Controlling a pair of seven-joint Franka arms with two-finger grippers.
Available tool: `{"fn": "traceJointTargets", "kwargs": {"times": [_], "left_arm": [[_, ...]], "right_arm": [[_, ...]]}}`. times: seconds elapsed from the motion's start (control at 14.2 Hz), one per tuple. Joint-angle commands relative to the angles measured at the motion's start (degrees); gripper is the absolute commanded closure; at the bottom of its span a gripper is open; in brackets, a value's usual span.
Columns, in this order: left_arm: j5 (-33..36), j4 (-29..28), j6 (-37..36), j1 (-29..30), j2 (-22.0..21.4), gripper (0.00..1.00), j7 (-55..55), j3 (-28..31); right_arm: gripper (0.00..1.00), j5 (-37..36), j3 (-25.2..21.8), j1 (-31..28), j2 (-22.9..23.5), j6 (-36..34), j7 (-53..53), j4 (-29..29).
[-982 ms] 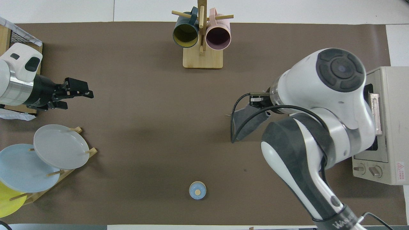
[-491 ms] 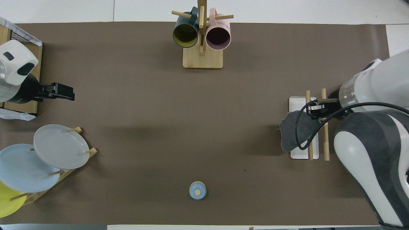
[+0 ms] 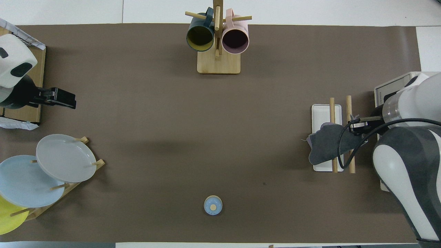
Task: Fold towel and hang on rack
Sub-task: 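Carry the towel with the right gripper to the wooden dowel rack, then drape the towel over the dowels with the right gripper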
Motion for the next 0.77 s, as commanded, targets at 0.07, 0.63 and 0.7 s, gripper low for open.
{"fn": "traceJointTargets", "kwargs": {"times": [0.07, 0.63, 0.7], "left_arm": [[0.9, 1.26, -3.64, -8.32, -0.62, 0.0, 0.59, 7.78], [0.64, -0.23, -5.05, -9.03, -1.68, 0.0, -0.03, 7.96], [0.55, -0.23, -4.88, -9.03, -1.68, 0.0, -0.03, 7.96]], "right_arm": [[1.0, -2.56, 0.82, -3.72, -1.82, 1.24, -7.63, -2.09], [1.0, -3.62, 0.82, -7.32, -3.75, 7.46, -13.7, -7.43], [1.0, -3.7, 0.82, -7.33, -4.19, 9.31, -14.32, -9.02]]}}
